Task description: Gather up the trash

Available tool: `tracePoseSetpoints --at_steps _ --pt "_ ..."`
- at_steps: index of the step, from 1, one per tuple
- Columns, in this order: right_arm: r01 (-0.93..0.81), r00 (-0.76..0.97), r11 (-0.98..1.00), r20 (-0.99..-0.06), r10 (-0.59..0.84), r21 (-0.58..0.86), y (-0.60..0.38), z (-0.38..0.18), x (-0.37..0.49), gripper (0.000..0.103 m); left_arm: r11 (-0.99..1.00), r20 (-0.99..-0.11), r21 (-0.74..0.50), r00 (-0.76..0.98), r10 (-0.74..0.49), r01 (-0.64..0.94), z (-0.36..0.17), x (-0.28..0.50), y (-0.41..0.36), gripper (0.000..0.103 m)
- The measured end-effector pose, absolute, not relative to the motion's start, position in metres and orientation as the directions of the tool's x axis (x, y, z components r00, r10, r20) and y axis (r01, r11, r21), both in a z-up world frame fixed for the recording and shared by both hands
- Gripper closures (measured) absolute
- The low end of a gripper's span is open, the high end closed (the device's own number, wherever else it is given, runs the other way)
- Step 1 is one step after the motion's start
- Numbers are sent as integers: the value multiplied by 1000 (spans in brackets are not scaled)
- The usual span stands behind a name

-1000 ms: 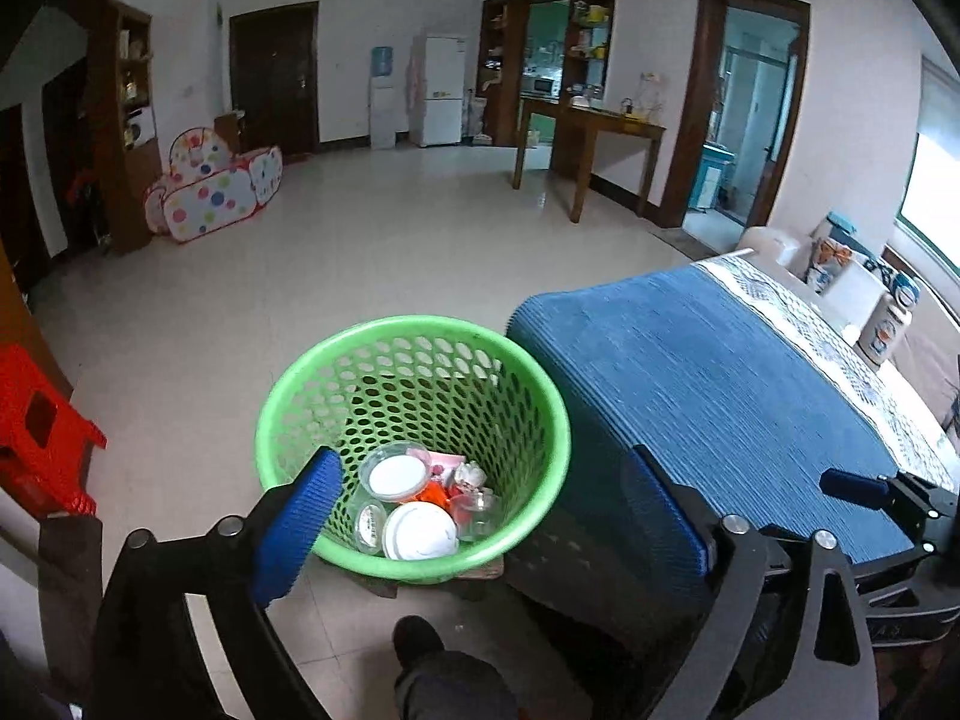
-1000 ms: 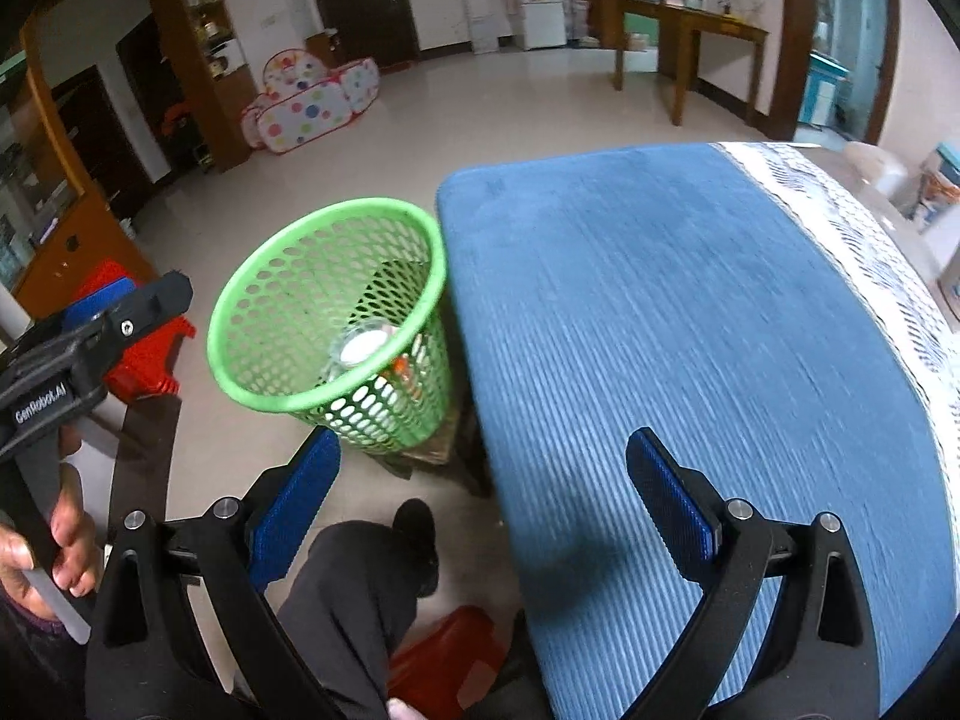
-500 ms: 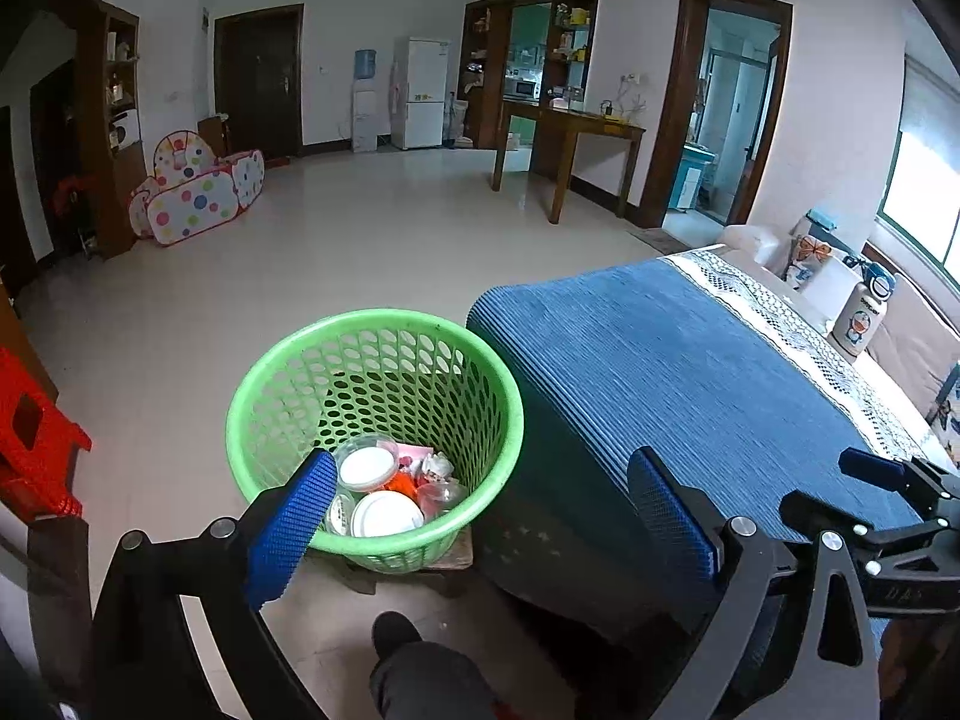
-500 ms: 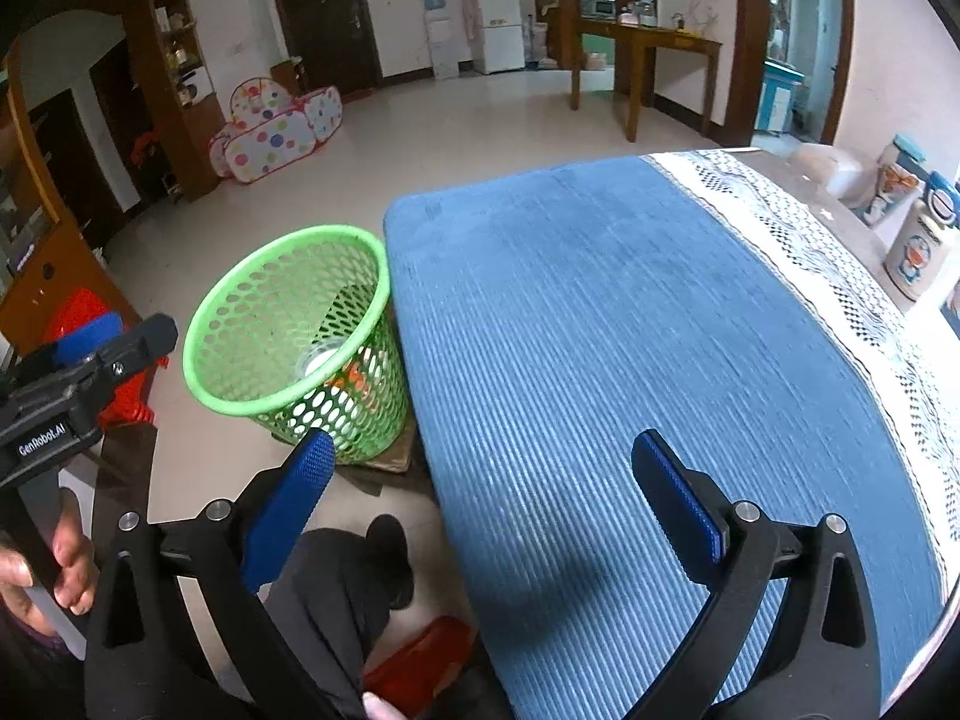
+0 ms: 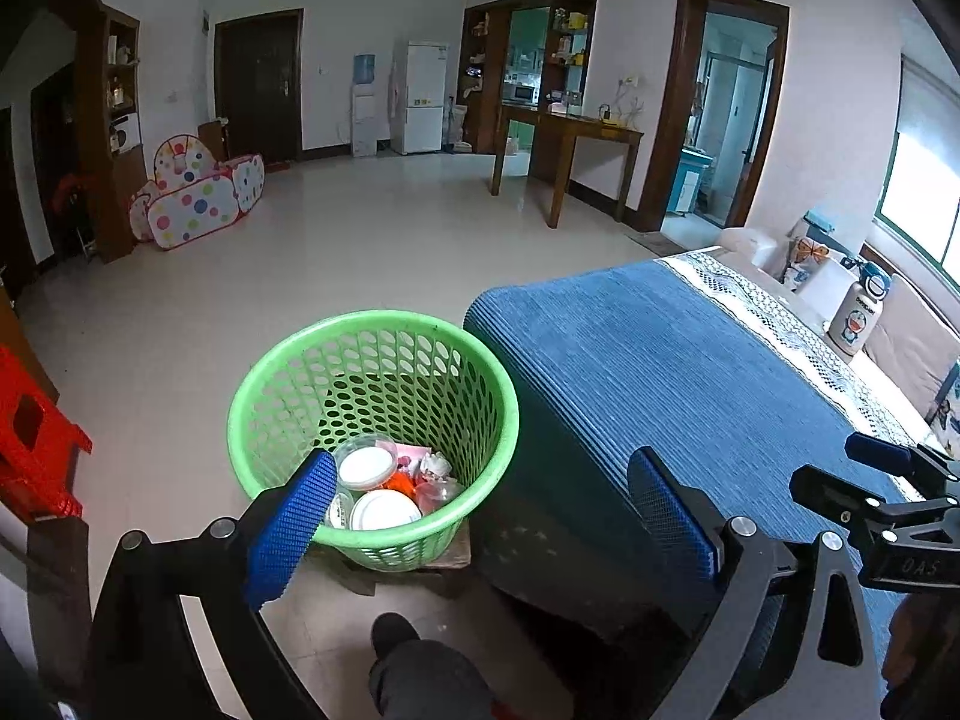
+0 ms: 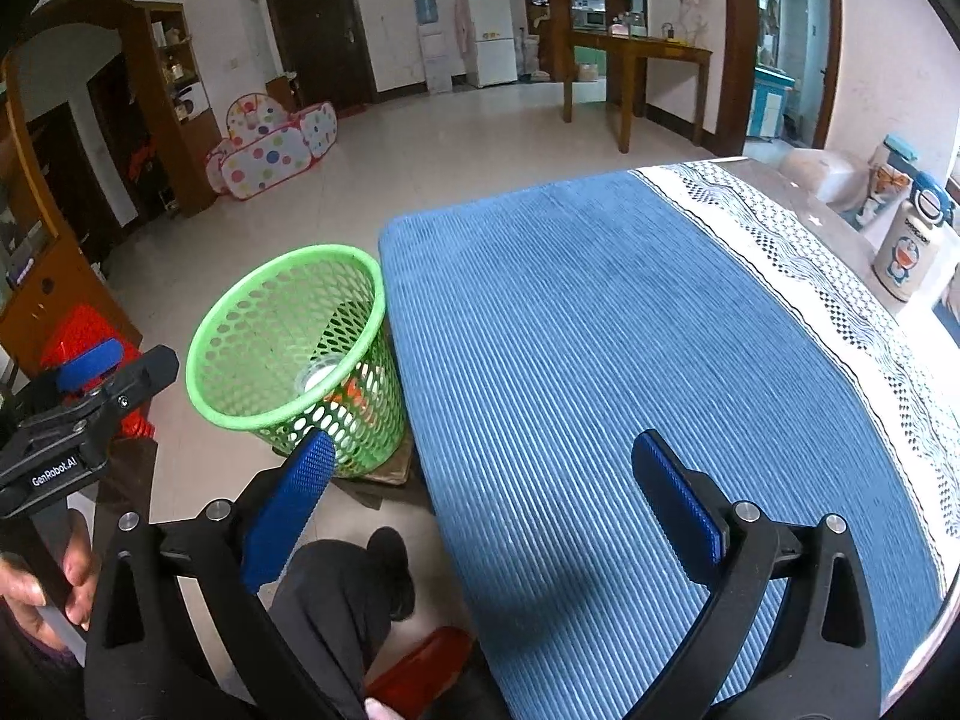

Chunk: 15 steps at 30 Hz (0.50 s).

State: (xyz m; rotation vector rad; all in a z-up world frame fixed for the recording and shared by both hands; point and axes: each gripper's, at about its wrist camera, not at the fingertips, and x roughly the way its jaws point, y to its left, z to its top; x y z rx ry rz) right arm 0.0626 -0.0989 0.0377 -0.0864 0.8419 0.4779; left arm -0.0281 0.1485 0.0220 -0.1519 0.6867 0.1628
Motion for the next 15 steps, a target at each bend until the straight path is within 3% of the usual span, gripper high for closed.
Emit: tracePoseSetpoints --at_steps 15 --pt "-413 584 900 -718 379 140 -115 43 63 5 975 -633 -68 765 123 -214 20 -27 137 9"
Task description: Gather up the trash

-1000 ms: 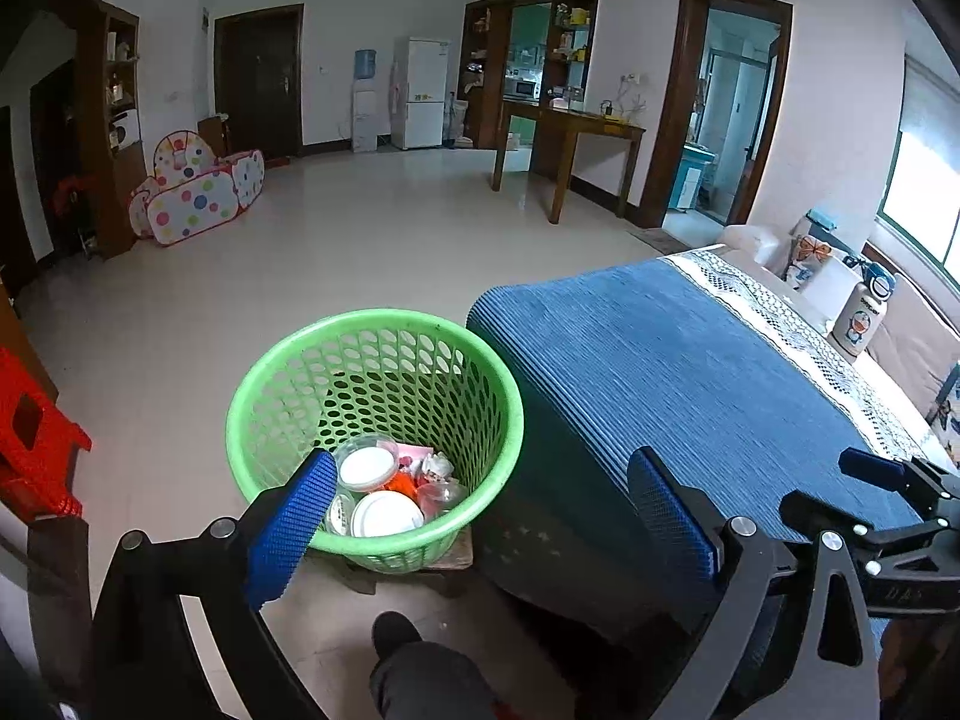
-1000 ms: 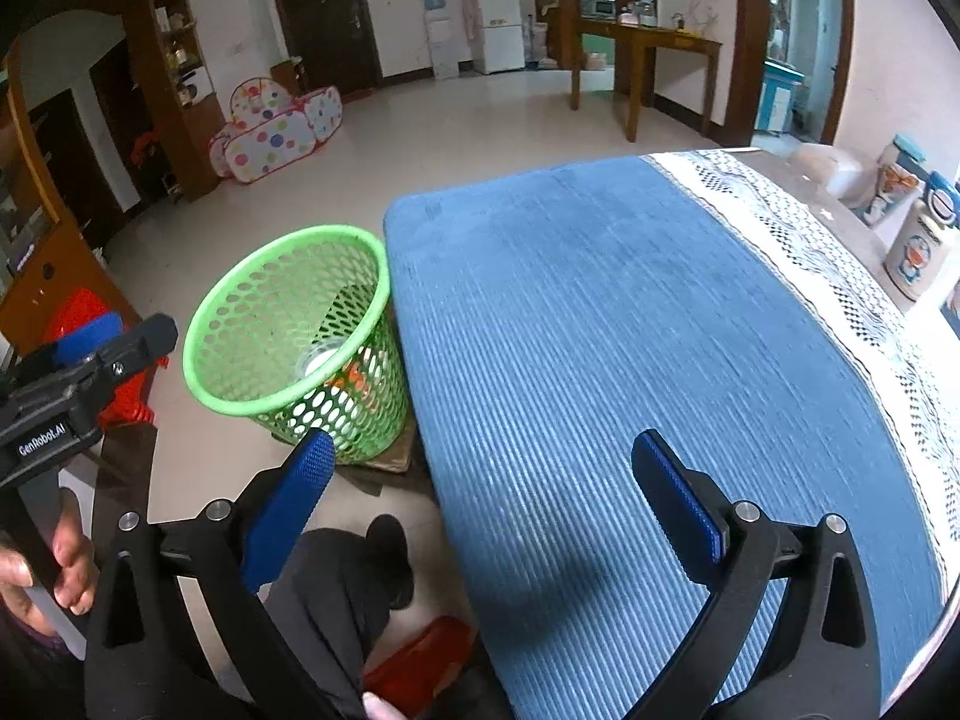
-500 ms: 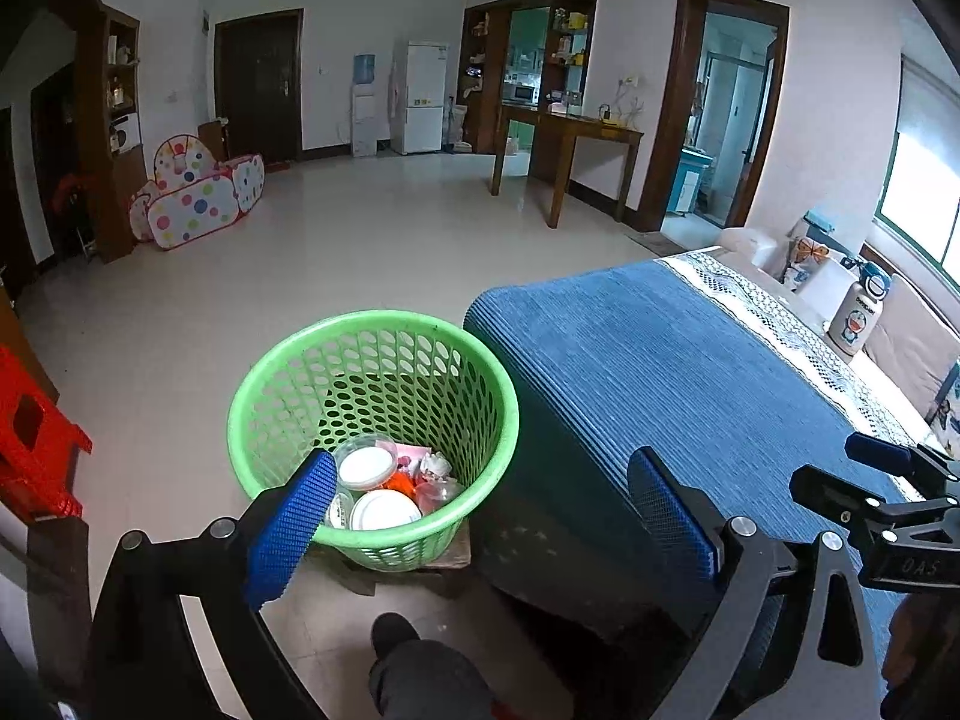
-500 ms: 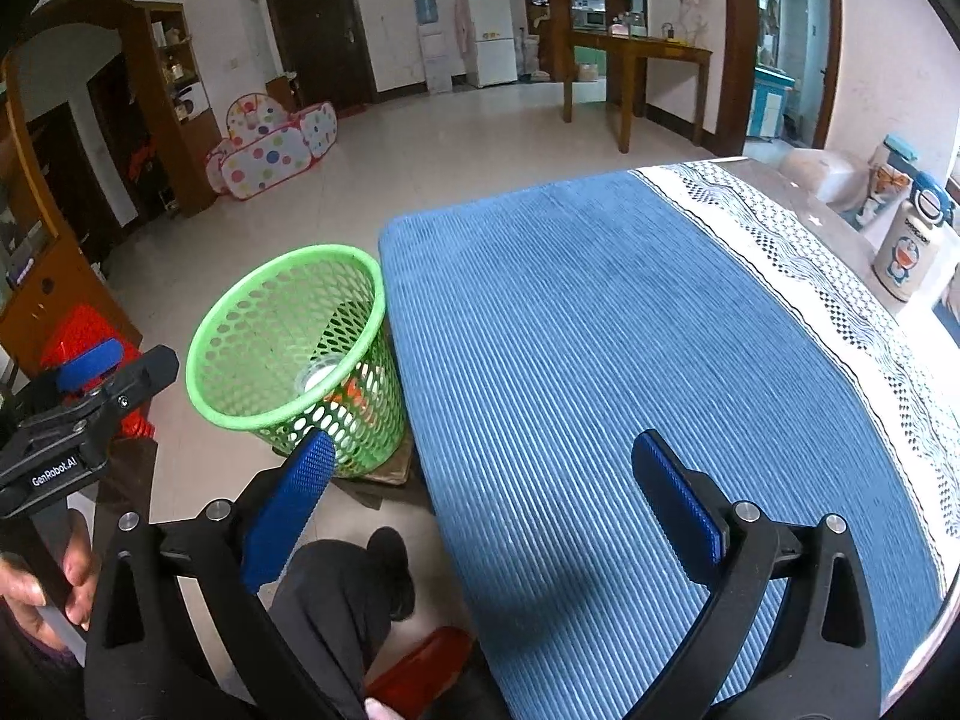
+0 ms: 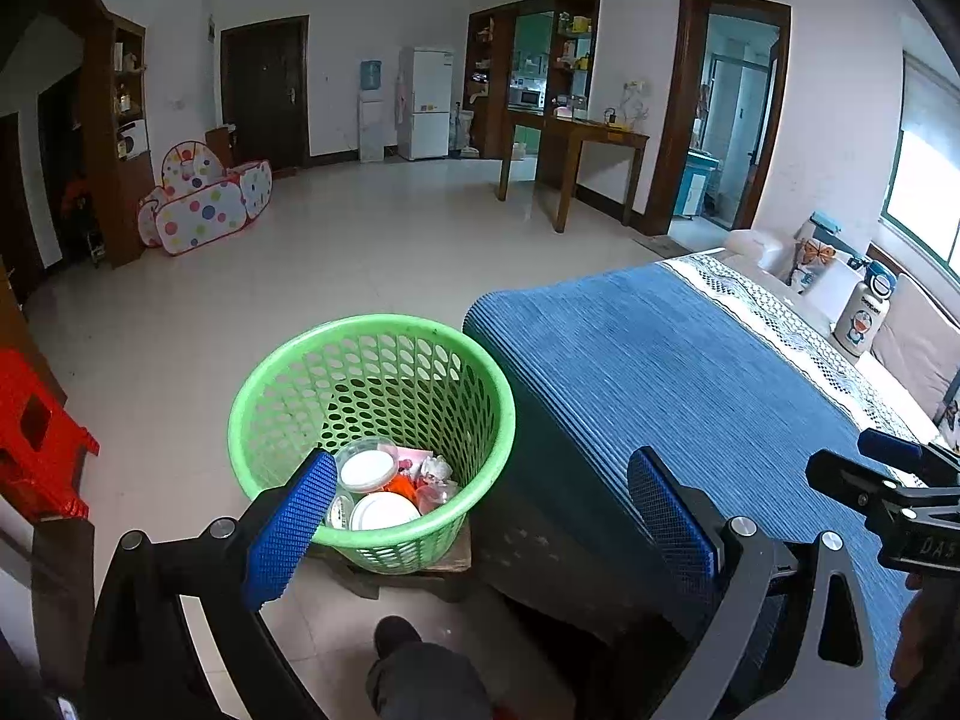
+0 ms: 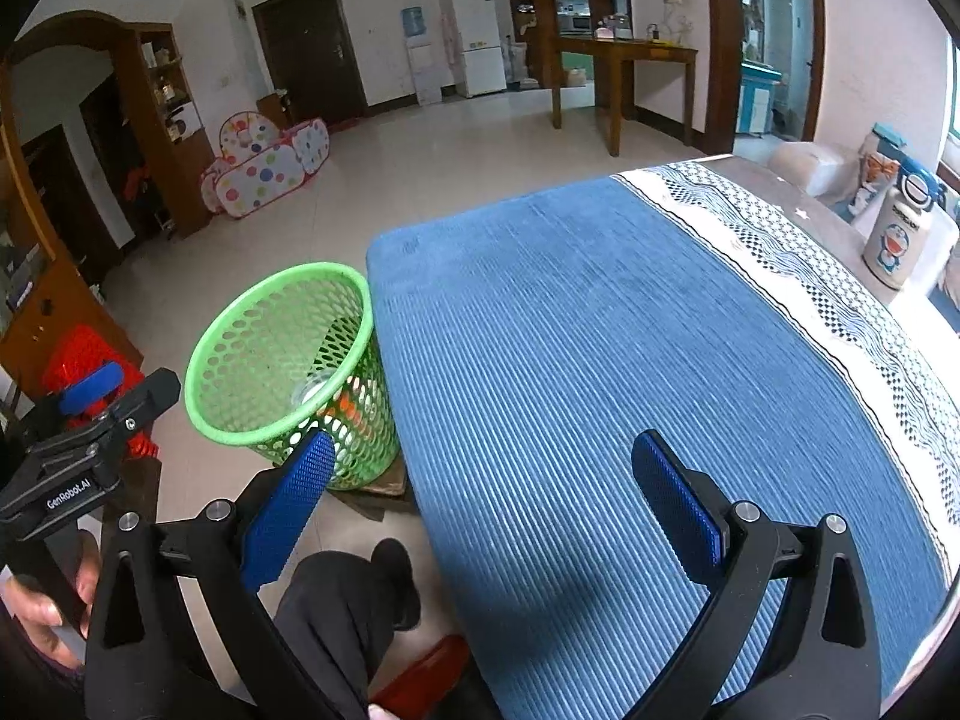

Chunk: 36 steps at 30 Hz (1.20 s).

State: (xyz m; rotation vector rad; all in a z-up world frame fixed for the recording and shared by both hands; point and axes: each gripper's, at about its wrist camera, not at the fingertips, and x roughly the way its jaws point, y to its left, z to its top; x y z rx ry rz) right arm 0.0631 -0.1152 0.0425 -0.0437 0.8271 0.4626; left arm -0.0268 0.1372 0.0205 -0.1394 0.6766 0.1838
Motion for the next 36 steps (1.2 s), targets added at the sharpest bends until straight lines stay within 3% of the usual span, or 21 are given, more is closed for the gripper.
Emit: tracePoseSetpoints --at_steps 36 --pt "-408 584 901 -717 381 147 -116 41 66 5 972 -632 -61 763 138 -226 23 -28 135 9"
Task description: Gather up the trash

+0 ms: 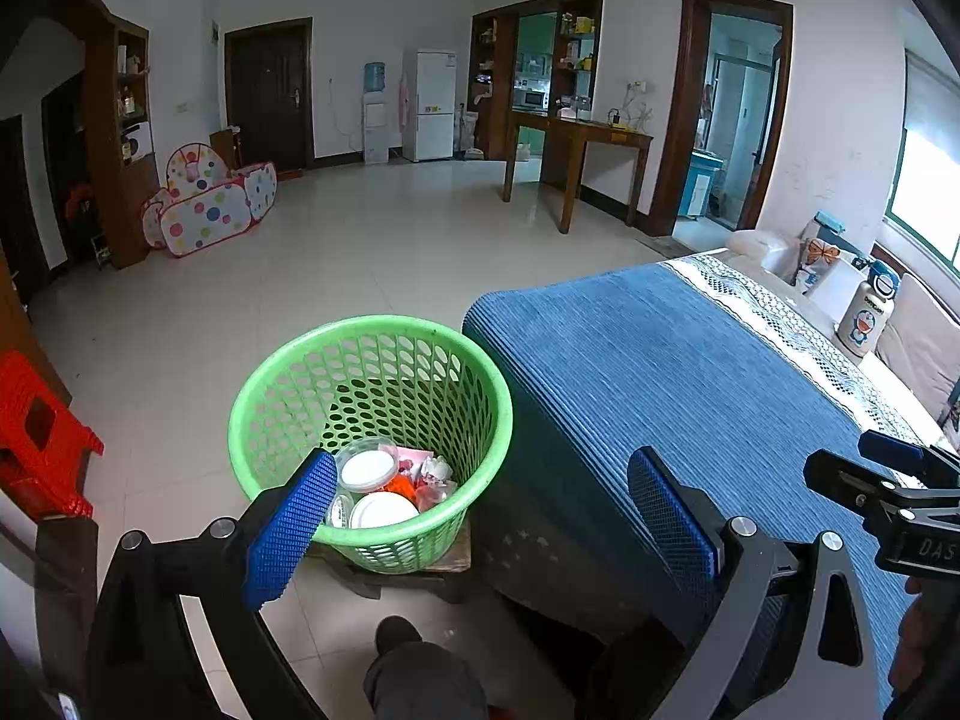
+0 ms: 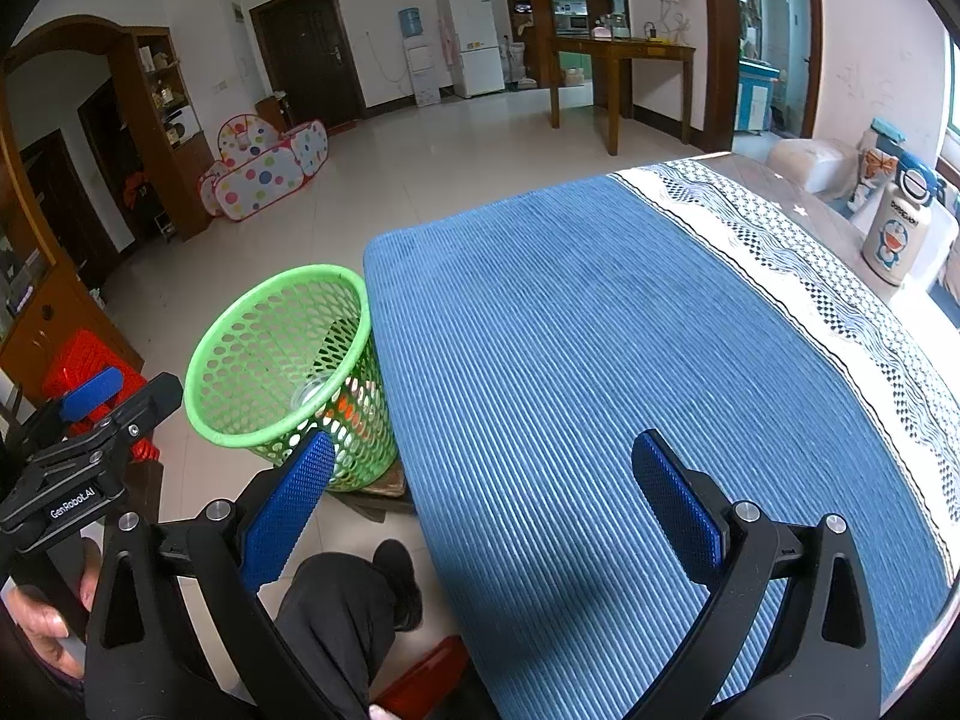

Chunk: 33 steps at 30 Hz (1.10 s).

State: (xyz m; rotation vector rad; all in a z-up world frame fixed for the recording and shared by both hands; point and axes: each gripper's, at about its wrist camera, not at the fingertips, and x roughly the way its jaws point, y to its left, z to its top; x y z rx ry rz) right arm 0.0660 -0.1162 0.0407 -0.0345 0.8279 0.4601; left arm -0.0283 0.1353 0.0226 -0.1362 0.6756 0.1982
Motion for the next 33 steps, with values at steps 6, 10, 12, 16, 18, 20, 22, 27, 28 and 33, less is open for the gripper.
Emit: tracePoseSetpoints --at_steps 6,10,12,16,18,20,22,27,28,33 --pt "-407 582 901 -717 383 151 -117 40 66 5 972 -632 -60 762 138 -225 23 -28 136 9" --pt "-405 582 902 -718 383 153 -118 38 66 5 973 -633 -59 762 137 -224 22 -28 136 9" --pt "-404 581 902 -718 383 155 -119 37 65 5 973 -633 -59 761 138 -225 22 -28 136 9" --pt "-404 579 901 -719 385 157 -119 37 65 5 972 -635 -59 760 138 -226 21 -28 135 9" --pt "-404 578 901 -720 384 156 -120 36 65 5 972 -636 -59 759 139 -228 21 -28 136 9" --pt "-405 578 901 -720 384 156 -119 35 64 5 971 -635 -57 759 144 -232 20 -28 137 9" --pt "-404 579 901 -719 385 158 -119 36 64 5 971 -633 -52 760 150 -234 19 -30 136 9" --pt "-402 578 902 -719 385 160 -120 34 65 5 971 -635 -46 758 152 -234 18 -29 136 9" --pt "-402 578 902 -720 385 159 -121 34 65 5 971 -636 -49 757 149 -232 18 -28 135 9" --pt "-402 576 902 -721 384 158 -120 33 64 5 972 -638 -51 756 146 -231 17 -28 135 9"
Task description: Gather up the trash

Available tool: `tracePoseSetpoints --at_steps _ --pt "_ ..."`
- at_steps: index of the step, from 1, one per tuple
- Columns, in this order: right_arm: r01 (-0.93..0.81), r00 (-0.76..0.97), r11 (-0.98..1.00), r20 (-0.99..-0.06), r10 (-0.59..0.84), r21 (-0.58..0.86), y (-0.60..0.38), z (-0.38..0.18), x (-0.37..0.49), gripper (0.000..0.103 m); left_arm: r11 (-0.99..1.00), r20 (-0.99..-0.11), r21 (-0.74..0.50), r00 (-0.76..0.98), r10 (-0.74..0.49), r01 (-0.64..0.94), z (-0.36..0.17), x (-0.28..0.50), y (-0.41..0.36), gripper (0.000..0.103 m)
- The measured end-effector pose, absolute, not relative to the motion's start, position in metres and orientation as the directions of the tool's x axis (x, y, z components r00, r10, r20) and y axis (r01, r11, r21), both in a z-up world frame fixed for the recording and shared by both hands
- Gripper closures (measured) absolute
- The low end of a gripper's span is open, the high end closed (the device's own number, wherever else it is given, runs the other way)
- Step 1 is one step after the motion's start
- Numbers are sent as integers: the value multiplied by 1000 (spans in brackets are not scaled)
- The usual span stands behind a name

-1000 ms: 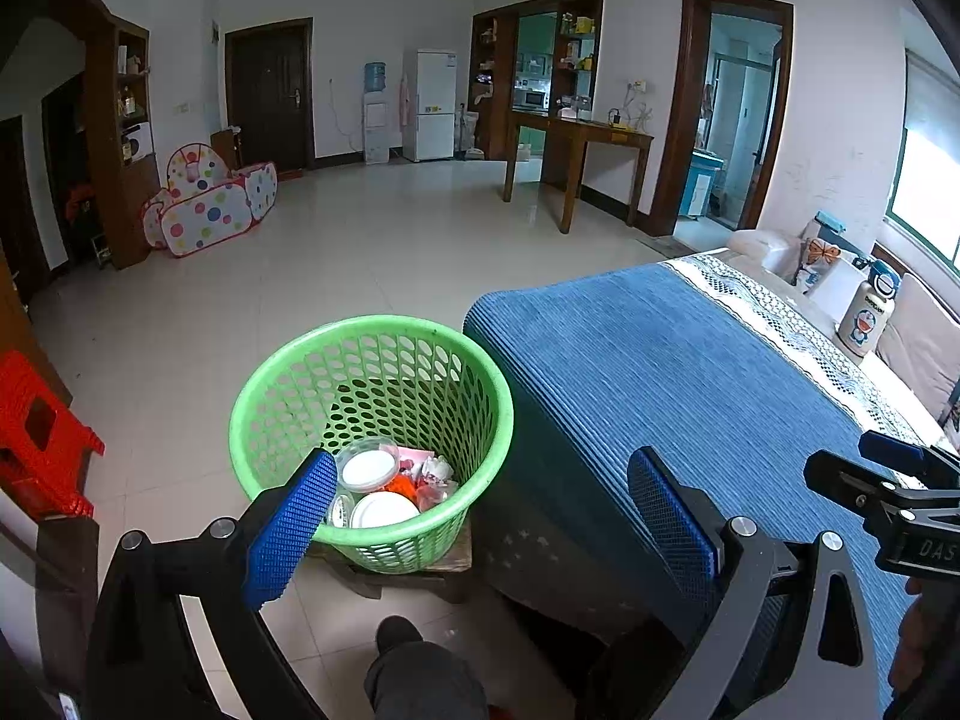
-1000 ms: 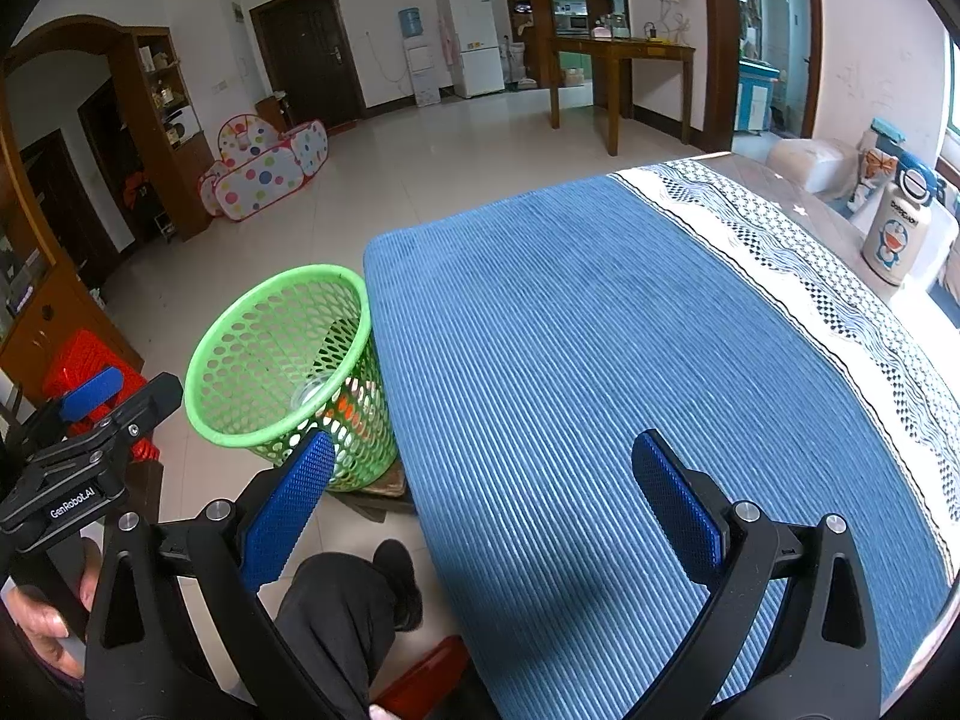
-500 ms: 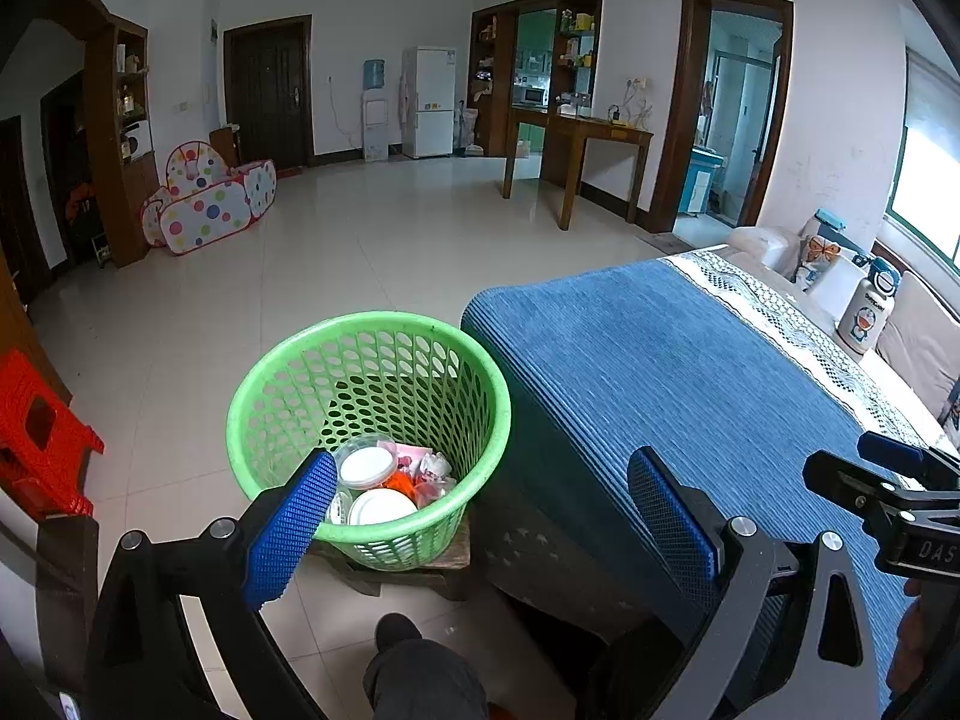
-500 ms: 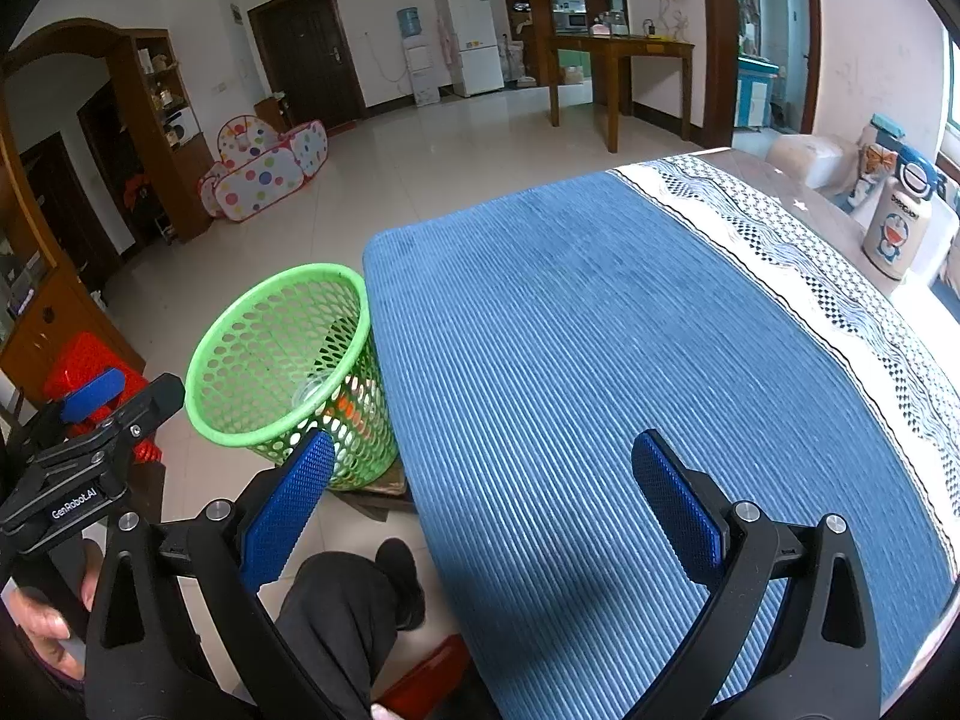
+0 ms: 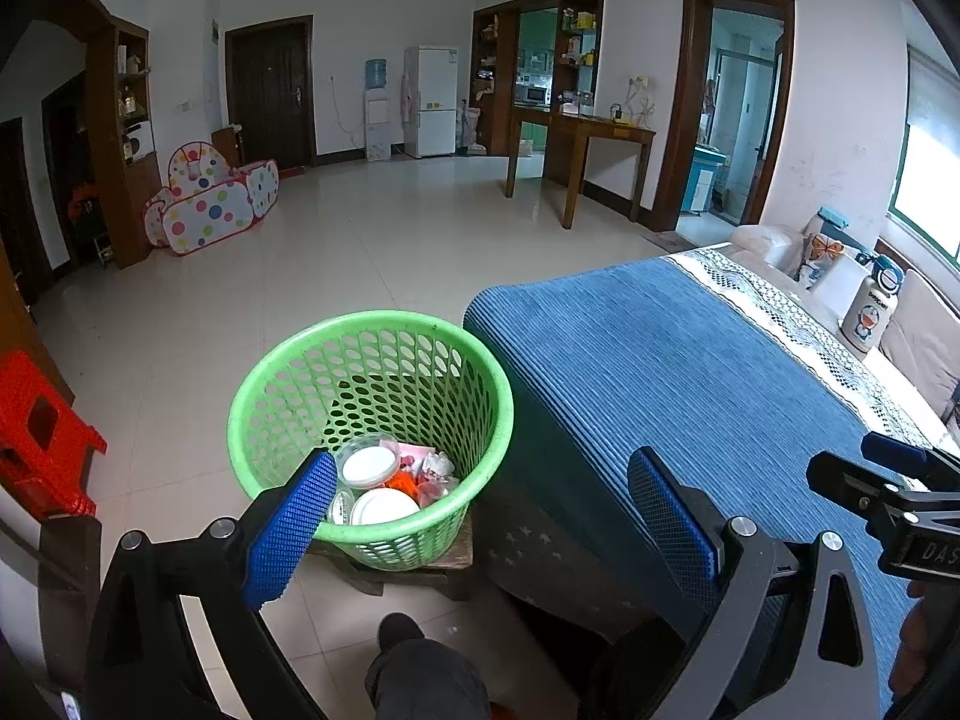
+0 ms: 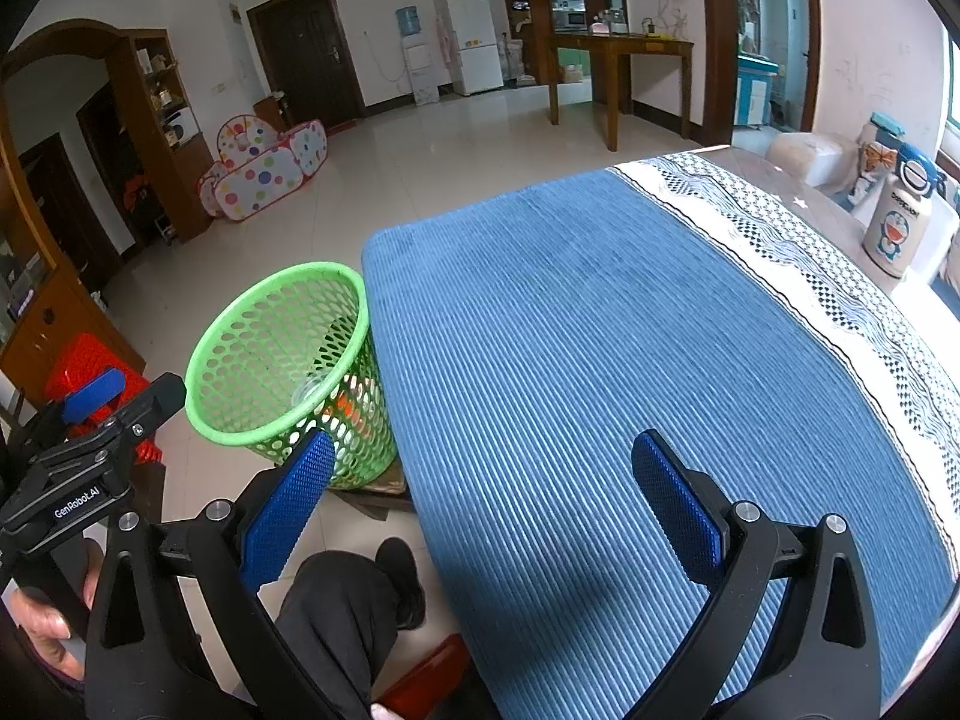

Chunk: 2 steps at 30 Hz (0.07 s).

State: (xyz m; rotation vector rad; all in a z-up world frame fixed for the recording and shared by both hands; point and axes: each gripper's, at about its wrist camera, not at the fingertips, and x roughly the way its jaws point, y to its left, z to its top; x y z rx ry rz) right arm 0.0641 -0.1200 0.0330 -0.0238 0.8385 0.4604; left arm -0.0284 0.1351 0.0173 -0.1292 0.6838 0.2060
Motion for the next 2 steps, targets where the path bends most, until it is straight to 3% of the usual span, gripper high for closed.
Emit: tracePoseSetpoints --at_steps 2 --pt "-402 577 902 -721 385 159 -120 33 64 5 971 -639 -53 755 145 -231 17 -29 136 9"
